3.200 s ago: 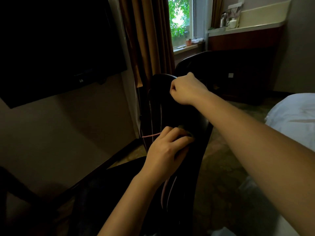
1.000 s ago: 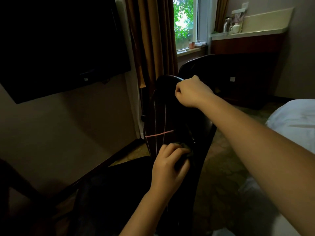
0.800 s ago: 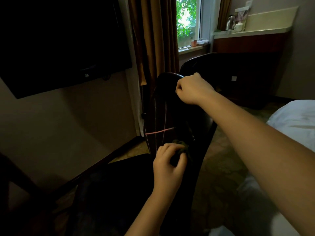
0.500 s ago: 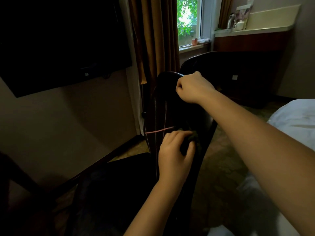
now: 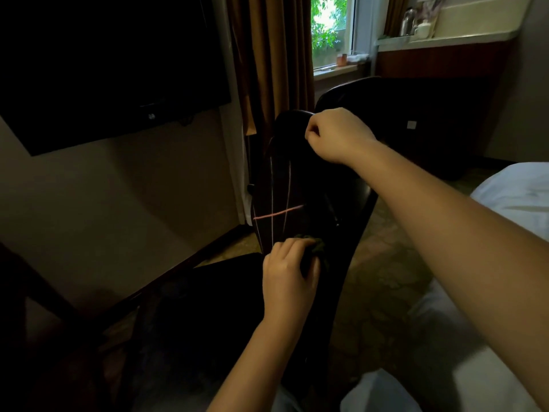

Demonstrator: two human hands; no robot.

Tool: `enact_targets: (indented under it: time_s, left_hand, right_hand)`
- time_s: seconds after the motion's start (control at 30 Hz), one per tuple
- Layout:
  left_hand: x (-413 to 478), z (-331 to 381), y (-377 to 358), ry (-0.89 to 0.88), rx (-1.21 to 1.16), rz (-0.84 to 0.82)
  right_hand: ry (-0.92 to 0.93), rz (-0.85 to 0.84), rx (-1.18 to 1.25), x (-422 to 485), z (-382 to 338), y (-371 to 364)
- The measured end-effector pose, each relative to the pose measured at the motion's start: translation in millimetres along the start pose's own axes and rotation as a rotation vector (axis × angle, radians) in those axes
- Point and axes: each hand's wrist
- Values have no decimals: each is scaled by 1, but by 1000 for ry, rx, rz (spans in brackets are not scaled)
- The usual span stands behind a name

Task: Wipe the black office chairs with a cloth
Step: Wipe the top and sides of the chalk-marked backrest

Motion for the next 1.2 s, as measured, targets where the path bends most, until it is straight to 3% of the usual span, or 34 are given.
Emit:
enact_targets:
  time_s: [0.27,0.67,1.0,1.2]
  left_hand:
    - [14,13,19,51,-62,-20]
    - [20,31,3,-48,-147,121]
    - [-2,1,-15,43,-113,64]
    - [-23,-18,-29,198,-182,33]
  right_hand:
    - [178,-76,-23,-26,-7,-1]
    - [160,51,5,-43,-4,-8]
    - [167,62,-11,-32,-2,-7]
    - [187,56,11,-23,8,-7]
Point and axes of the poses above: each hand's wrist, its own x-axis towards the middle knuckle, its own y-axis out of the back of the hand, z = x × y, and after that the axes turned 14 degrees about -z, right-handed
